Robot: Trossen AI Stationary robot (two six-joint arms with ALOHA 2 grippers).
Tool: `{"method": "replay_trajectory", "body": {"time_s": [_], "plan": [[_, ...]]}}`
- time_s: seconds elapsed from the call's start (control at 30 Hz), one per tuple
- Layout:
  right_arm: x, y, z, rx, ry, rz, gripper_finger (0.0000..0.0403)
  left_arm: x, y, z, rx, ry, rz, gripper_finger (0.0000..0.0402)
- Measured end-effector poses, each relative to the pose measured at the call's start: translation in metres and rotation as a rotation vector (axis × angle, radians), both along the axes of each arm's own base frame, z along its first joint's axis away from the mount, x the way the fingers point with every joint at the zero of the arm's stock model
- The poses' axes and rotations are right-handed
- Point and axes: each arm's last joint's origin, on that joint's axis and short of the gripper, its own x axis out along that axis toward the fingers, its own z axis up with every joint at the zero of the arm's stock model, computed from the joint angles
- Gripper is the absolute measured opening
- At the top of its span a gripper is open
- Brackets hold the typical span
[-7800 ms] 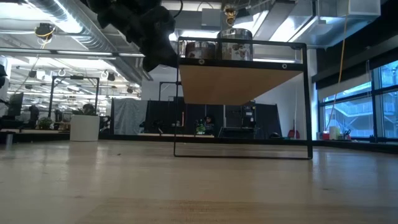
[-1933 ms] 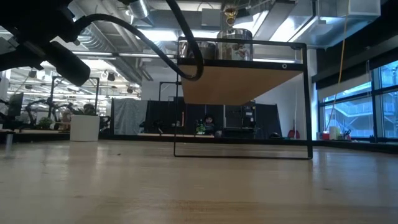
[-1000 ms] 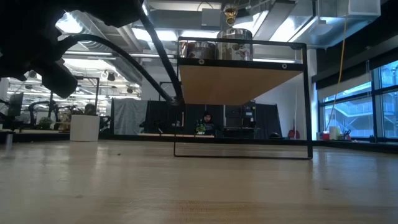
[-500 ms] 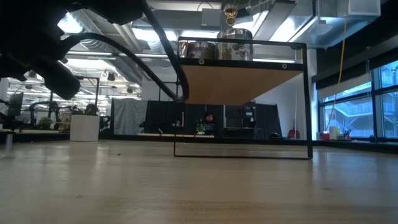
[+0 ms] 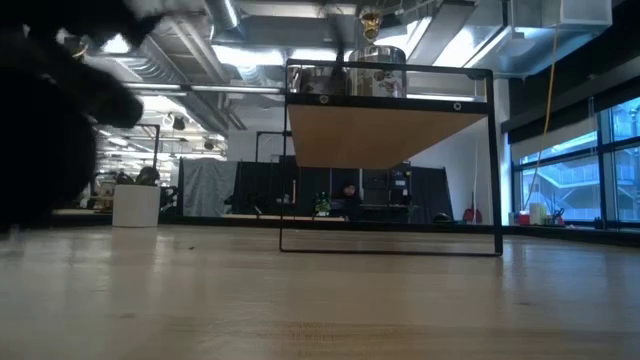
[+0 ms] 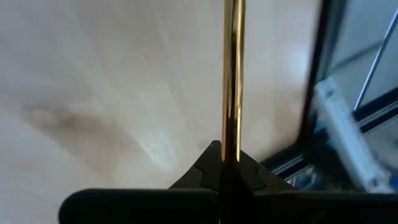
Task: Pick & Place candle stick holders
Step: Put the gold candle holder on the shelf
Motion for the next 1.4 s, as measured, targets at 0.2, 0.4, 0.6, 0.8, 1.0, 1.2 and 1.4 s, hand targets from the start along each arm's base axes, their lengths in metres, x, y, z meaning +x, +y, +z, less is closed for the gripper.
{"method": "replay_trajectory", "body": {"time_s": [0.2,0.4,0.6,0.8,1.0,1.2,1.4], "plan": [[0.0,-0.001,0.0,-0.001,-0.003,-0.02,0.0378,0.01,0.015,0.056,-0.118,-0.298,0.237,0.0002],[-0.001,-0.003,0.005,0.006,-0.01,-0.025,0.0378,0.011,0.04,0.114,-0.233,-0.596,0.445,0.0001],[-0.001,-0.003,0.006,0.021,-0.016,-0.034,0.0378,-0.008,0.059,0.16,-0.256,-0.823,0.557,0.0],[-0.001,-0.003,0.007,0.069,-0.024,-0.053,0.0378,-0.026,0.072,0.217,-0.333,-1.24,0.695,0.0001],[-0.001,-0.004,0.009,0.086,-0.041,-0.085,0.0378,-0.03,0.074,0.243,-0.404,-1.682,0.766,0.0001],[-0.003,-0.015,0.016,0.038,0.0,-0.106,0.0372,-0.018,0.08,0.213,-0.598,-1.952,0.819,0.0001],[-0.019,-0.039,0.054,-0.014,-0.059,-0.287,0.0353,-0.02,0.091,0.169,-0.788,-2.025,0.947,0.0001]]}}
